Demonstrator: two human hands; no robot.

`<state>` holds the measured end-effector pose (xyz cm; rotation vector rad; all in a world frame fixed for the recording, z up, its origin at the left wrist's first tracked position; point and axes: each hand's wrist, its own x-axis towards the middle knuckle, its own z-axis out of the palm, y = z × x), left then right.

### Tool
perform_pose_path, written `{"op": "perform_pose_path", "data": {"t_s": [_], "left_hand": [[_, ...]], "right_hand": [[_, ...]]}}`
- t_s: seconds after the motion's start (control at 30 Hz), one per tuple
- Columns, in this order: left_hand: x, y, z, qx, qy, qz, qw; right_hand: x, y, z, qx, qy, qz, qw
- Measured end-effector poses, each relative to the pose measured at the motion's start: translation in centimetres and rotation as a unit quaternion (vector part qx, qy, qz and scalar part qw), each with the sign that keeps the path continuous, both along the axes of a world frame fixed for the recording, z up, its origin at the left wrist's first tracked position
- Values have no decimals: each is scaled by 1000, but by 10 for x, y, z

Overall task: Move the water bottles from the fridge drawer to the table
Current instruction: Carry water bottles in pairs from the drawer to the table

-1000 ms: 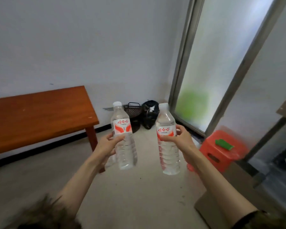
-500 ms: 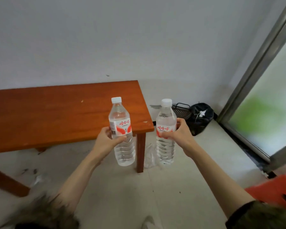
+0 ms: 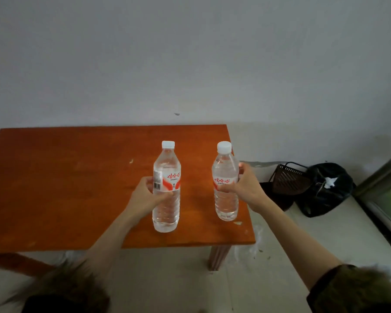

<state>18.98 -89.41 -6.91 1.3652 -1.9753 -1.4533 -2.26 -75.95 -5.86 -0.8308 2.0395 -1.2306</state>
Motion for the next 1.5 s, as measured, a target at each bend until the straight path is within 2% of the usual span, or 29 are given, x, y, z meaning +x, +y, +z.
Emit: {"op": "perform_pose_path", "data": {"t_s": [0.37, 0.53, 0.73, 0.83, 0.93, 1.03, 1.2, 1.5], "left_hand": [[-45, -201, -38, 13, -15, 6, 1000], [-77, -309, -48, -26, -36, -26, 999], [-117, -400, -67, -75, -50, -67, 994], [-129, -423, -79, -64, -28, -76, 995], [-135, -437, -86, -16, 21, -91, 995], [-138, -448, -90, 24, 61, -111, 992], [-146, -459, -98, 39, 109, -134, 984], [-139, -463, -101, 74, 124, -131, 981]], "right_hand": [[-49, -216, -36, 51, 7, 37, 998], [-65, -320, -51, 50, -8, 27, 998], [-89, -410, -67, 28, -18, 40, 999], [-94, -436, -73, 10, -21, 27, 999], [-100, -453, -77, -4, -31, 14, 999], [-107, -463, -80, -1, -30, 34, 999], [-108, -470, -88, 1, -39, 63, 997], [-86, -475, -93, -26, -77, 56, 995]]}}
